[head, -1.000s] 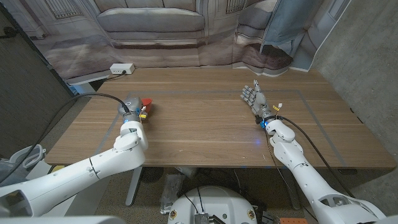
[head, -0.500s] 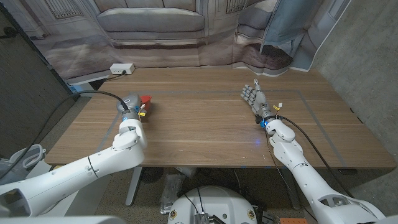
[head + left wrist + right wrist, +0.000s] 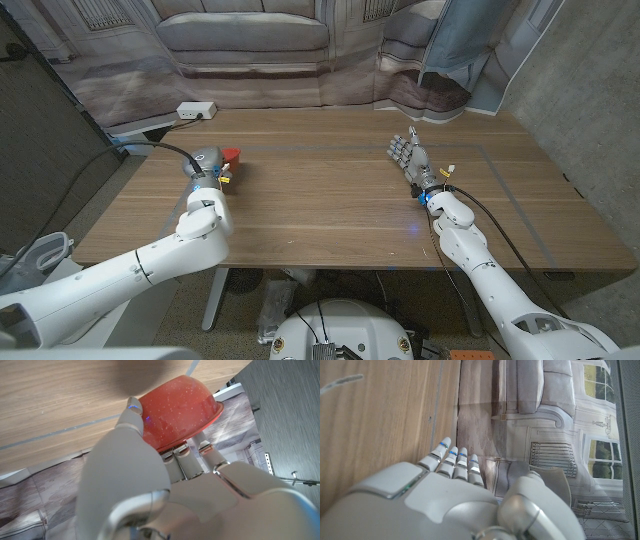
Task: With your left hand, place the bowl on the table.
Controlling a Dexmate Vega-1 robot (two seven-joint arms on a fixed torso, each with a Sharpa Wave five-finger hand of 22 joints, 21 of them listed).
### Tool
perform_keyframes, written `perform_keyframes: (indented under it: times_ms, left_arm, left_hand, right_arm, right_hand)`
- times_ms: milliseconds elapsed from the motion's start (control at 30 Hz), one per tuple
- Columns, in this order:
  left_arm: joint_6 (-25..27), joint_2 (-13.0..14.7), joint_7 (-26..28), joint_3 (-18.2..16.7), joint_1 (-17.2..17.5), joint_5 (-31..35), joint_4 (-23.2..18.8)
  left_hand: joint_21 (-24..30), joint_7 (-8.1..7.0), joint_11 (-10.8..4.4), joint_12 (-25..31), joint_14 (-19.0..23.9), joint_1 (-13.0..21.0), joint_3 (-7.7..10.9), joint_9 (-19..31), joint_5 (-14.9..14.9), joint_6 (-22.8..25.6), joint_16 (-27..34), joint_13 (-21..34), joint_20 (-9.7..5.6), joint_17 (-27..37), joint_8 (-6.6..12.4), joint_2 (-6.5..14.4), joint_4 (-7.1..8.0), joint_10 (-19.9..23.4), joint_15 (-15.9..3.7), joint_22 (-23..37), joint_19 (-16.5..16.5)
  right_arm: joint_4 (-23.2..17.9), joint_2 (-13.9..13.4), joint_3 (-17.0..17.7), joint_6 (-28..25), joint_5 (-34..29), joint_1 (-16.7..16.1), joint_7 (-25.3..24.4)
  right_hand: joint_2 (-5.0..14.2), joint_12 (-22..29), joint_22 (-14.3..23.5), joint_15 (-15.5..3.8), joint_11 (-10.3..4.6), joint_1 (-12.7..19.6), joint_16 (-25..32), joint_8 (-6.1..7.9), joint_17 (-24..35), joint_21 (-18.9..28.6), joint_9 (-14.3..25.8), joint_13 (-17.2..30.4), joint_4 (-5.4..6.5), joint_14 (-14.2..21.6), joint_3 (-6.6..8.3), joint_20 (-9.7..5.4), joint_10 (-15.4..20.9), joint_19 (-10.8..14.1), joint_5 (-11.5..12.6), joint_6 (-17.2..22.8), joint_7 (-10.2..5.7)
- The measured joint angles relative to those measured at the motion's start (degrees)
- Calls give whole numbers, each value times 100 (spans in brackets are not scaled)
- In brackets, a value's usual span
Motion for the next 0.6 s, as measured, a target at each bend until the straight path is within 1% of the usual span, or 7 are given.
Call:
perform_keyframes:
  times_ms: [333, 400, 600]
  left_arm:
    - [1, 44, -122, 144, -184, 152, -45]
    - [-21, 44, -143, 172, -219, 182, -45]
    - [-158, 44, -182, 214, -256, 279, -45]
  left_hand:
    - [24, -6, -19, -17, 41, 0, 0, 0, 19, 6, -35, 19, 0, 38, 1, 0, 0, 19, -22, -27, 0]
    - [63, -6, -19, -17, 41, 0, 0, 0, 20, 6, -35, 28, 31, 56, 1, 0, 0, 19, -22, -36, -30]
    - [106, -6, -19, -18, 41, 0, 0, 0, 20, 6, -57, 49, 9, 87, 2, 0, 0, 19, -22, -53, -51]
  right_arm:
    - [-9, -8, 10, 4, 27, 5, 8]
    - [-18, -12, 20, 7, 39, -3, 8]
    - [-41, -27, 42, 14, 58, -32, 7]
  right_hand:
    - [0, 0, 0, 0, -20, 0, 0, 0, 0, -21, 0, 0, 0, 0, 0, 0, 21, 0, 0, 0, 0]
    - [0, 0, 0, 0, -20, 0, 0, 0, 0, -20, 0, 0, -10, 0, -9, 0, 21, 0, 0, 0, 0]
    - [0, 0, 0, 0, -20, 0, 0, 0, 0, -20, 0, 0, -16, 0, -16, 0, 21, 0, 0, 11, 11]
